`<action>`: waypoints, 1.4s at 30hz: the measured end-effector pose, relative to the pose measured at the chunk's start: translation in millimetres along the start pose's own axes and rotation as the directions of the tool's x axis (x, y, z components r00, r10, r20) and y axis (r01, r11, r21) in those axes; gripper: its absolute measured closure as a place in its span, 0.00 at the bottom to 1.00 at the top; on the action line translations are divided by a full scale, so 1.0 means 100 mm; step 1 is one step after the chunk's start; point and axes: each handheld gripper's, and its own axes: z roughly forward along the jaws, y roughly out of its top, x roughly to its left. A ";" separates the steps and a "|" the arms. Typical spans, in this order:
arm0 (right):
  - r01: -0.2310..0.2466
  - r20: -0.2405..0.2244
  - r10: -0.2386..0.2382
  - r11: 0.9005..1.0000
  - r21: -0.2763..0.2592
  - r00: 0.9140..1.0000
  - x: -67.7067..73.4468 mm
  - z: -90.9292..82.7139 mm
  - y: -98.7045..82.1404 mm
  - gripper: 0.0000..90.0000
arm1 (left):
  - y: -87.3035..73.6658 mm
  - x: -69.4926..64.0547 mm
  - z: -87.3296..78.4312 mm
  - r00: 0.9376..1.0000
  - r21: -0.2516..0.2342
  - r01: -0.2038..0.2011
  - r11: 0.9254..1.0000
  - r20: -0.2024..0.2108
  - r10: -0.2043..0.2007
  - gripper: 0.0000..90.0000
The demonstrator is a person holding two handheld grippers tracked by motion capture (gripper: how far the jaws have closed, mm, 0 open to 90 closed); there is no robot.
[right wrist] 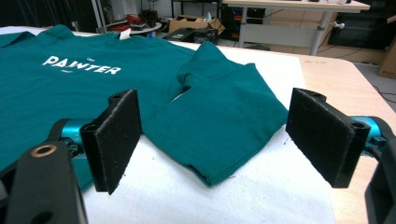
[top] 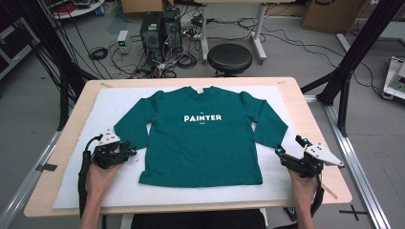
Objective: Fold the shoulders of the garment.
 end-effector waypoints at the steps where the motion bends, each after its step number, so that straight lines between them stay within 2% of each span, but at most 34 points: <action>1: 0.000 0.000 0.000 1.000 0.000 1.000 0.00 0.00 0.00 0.21 | 0.00 -0.01 0.00 1.000 0.005 -0.016 1.000 -0.009 0.016 0.68; 3: 0.001 0.000 -0.001 1.000 0.000 1.000 0.00 0.00 0.00 0.21 | 0.00 -0.01 0.00 1.000 0.007 -0.017 1.000 -0.011 0.017 0.69; 5: 0.005 0.003 -0.005 1.000 0.001 1.000 0.00 0.00 0.00 0.21 | 0.00 0.02 0.00 1.000 0.005 0.009 1.000 -0.013 -0.009 0.73; 7: 0.006 0.004 -0.006 1.000 0.003 1.000 0.00 0.00 0.00 0.21 | 0.01 0.03 0.00 1.000 0.002 0.012 1.000 -0.014 -0.012 0.76; 9: 0.003 0.005 -0.003 1.000 0.006 1.000 0.01 0.01 0.00 0.21 | 0.02 0.02 0.01 0.999 0.010 -0.016 1.000 -0.030 0.017 0.80; 12: 0.009 0.008 -0.009 1.000 0.012 1.000 0.01 0.01 0.01 0.21 | 0.02 0.00 0.01 0.999 0.011 -0.034 0.999 -0.041 0.035 0.87; 13: 0.010 0.010 -0.010 1.000 0.015 1.000 0.01 0.01 0.01 0.21 | 0.02 -0.01 0.01 0.997 0.011 -0.044 0.999 -0.057 0.044 0.92; 17: 0.012 0.012 -0.012 1.000 0.015 1.000 0.02 0.02 0.01 0.21 | 0.03 -0.01 0.01 0.997 0.017 -0.040 0.999 -0.060 0.041 0.95; 22: 0.005 0.013 -0.005 1.000 0.010 1.000 0.01 0.01 0.00 0.21 | 0.05 0.03 -0.05 0.999 -0.014 0.015 1.000 -0.029 -0.016 0.95; 24: 0.005 0.013 -0.005 1.000 0.010 1.000 0.01 0.01 0.00 0.21 | 0.12 0.02 -0.11 0.999 -0.040 0.043 0.998 -0.003 -0.044 0.95; 28: 0.005 0.013 -0.005 1.000 0.010 1.000 0.01 0.01 0.01 0.21 | 0.24 0.00 -0.14 0.998 -0.065 0.058 0.996 0.016 -0.057 0.95; 30: 0.003 0.014 -0.003 1.000 0.009 1.000 0.01 0.01 0.00 0.21 | 0.36 -0.03 -0.11 0.998 -0.058 0.066 0.996 0.014 -0.065 0.95; 31: 0.003 0.014 -0.003 1.000 0.009 1.000 0.01 0.01 0.00 0.21 | 0.36 -0.03 -0.11 0.998 -0.058 0.066 0.996 0.014 -0.065 0.95; 32: 0.002 0.011 -0.002 1.000 0.008 1.000 0.01 0.01 0.00 0.21 | 0.42 -0.04 -0.09 0.997 -0.071 0.078 0.994 0.023 -0.077 0.95; 35: 0.003 0.011 -0.003 1.000 0.006 1.000 0.00 0.01 0.00 0.21 | 0.48 -0.07 -0.07 0.995 -0.094 0.096 0.991 0.040 -0.092 0.95; 36: 0.004 0.011 -0.004 1.000 0.006 1.000 0.00 0.01 0.00 0.21 | 0.54 -0.09 -0.06 0.992 -0.121 0.116 0.986 0.055 -0.110 0.95; 38: 0.001 0.011 -0.002 1.000 0.007 1.000 0.00 0.01 0.00 0.21 | 0.57 -0.09 -0.06 0.991 -0.134 0.126 0.983 0.061 -0.119 0.95; 41: 0.003 0.011 -0.003 1.000 0.006 1.000 0.00 0.01 0.00 0.21 | 0.64 -0.10 -0.04 0.985 -0.175 0.166 0.971 0.085 -0.153 0.95; 42: 0.003 0.012 -0.003 1.000 0.007 1.000 0.00 0.01 0.00 0.21 | 0.67 -0.11 -0.03 0.984 -0.176 0.168 0.970 0.084 -0.155 0.95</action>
